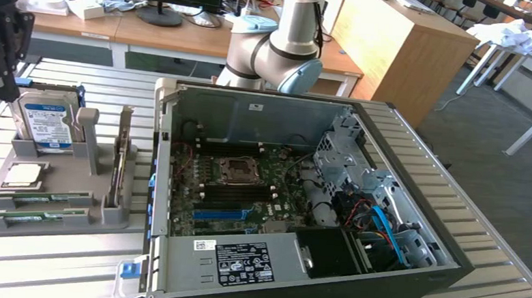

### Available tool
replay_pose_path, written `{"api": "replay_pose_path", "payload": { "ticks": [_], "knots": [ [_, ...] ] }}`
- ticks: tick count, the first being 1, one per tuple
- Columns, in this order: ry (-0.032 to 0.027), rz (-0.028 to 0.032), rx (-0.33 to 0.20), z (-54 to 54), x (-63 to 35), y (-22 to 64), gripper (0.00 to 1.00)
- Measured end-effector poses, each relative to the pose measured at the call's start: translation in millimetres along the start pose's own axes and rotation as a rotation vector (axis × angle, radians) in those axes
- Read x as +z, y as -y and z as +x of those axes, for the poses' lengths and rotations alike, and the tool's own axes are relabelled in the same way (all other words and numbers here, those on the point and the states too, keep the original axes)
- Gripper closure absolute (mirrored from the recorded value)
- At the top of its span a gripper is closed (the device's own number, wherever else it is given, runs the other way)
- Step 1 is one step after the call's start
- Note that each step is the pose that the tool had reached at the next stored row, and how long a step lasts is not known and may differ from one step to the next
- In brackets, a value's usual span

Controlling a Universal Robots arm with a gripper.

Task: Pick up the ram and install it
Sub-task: 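Pick up the ram and move it above insertion slot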

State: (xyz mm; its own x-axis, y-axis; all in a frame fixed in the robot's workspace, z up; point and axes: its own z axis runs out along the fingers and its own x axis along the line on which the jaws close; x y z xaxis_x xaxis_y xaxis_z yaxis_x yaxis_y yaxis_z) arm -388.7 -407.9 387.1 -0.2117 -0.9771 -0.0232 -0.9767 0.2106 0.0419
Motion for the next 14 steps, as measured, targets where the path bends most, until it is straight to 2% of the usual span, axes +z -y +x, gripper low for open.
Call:
{"api": "replay_pose_path", "payload": {
  "ticks": [14],
  "knots": [
    [-0.0104, -0.0057, -0.249, 0.0, 0.7, 0.0, 0.9]
  ]
}}
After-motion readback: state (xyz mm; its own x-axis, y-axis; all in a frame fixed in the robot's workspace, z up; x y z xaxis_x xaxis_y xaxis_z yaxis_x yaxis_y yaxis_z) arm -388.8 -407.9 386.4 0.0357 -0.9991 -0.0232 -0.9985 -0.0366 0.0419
